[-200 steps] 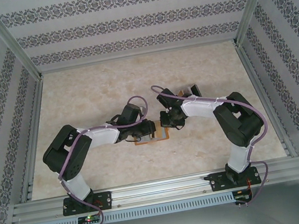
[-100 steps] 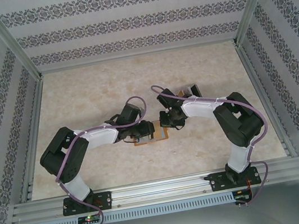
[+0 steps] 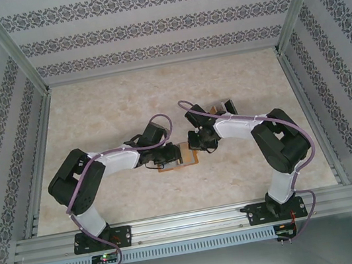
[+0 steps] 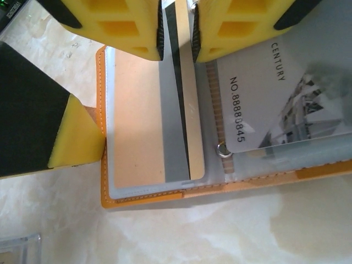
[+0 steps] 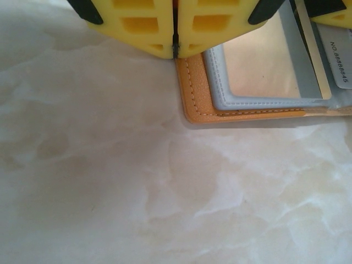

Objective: Put the credit cards into the card holder
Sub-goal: Insert the credit card into the card slot.

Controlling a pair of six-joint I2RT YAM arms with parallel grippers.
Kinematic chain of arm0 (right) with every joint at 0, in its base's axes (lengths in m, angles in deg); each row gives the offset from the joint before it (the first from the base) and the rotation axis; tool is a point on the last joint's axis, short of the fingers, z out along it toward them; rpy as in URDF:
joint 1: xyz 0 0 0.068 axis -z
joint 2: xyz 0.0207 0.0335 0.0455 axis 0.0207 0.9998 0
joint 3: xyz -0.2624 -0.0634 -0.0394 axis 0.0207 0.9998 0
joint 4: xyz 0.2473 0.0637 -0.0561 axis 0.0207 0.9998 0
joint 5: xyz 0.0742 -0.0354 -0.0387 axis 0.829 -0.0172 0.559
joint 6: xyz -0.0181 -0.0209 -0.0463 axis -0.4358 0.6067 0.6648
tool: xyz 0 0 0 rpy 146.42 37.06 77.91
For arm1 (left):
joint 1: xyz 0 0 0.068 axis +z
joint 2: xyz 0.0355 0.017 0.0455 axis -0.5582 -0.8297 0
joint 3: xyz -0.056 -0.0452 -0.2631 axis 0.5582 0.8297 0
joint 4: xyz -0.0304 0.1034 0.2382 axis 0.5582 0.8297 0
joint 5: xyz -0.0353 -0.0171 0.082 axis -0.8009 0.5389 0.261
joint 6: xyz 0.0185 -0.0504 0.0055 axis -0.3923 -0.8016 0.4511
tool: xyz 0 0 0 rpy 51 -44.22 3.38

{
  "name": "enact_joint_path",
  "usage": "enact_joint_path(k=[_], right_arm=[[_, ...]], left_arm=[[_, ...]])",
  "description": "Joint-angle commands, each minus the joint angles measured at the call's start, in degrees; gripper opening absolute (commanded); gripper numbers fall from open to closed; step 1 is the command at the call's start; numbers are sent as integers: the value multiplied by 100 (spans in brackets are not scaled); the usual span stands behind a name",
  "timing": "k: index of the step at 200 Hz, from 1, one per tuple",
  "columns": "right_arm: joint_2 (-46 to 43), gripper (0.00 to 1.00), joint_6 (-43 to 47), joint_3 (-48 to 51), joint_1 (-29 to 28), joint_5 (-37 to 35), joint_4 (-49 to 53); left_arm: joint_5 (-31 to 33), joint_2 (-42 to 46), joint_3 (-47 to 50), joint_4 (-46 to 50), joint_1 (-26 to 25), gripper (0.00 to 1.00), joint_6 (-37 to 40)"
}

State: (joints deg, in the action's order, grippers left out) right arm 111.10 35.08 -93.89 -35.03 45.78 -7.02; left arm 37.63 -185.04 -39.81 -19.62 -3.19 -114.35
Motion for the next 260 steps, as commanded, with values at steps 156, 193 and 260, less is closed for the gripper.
enact_joint_path(k=[156,193,260], right_arm=[[159,8,-58,159,75,-179,241],[136,8,-43,146,85,-148,250],[122,9,0,69,58,-99,256]], left_arm=[[608,904,-289,881,-86,67,171],[1120,1398,-332,1380,241,80,418],[385,1027,-91,1209,952,80,102]])
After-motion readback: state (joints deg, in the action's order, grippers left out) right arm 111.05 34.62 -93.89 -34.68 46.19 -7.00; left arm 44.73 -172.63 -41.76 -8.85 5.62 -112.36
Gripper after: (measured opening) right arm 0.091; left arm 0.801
